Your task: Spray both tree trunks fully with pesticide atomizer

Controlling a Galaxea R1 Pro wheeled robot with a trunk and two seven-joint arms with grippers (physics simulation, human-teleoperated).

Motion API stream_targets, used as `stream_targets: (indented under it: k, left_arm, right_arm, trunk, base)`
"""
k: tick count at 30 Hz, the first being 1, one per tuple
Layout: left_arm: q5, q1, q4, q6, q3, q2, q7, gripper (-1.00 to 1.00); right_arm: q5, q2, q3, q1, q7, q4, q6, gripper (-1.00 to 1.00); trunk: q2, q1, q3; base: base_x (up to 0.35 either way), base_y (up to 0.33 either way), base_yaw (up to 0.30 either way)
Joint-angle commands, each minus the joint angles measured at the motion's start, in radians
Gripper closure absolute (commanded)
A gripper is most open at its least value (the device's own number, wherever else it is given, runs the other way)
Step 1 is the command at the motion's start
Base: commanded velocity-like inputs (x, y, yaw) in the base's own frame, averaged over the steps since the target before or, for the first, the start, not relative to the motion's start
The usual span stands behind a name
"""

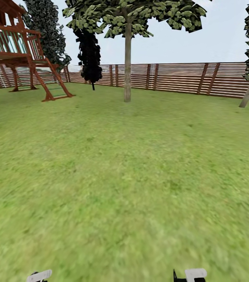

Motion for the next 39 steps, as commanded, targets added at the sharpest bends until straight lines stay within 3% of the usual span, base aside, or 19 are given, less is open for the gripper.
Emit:
stream_targets:
  k: [1, 39]
  left_arm:
    - [-0.010, -0.001, 0.001, -0.004, 0.008, 0.000, 0.000, 1.00]
    - [-0.010, -0.001, 0.001, -0.004, 0.008, 0.000, 0.000, 1.00]
  right_arm:
    - [0.011, 0.000, -0.005, -0.001, -0.006, 0.001, -0.002, -1.00]
    - [0.011, 0.000, -0.005, -0.001, -0.006, 0.001, -0.002, -1.00]
  trunk:
    - [0.000, 0.000, -0.001]
    - [0.000, 0.000, -0.001]
  base:
    - [0.334, -0.102, 0.000]
    - [0.334, -0.103, 0.000]
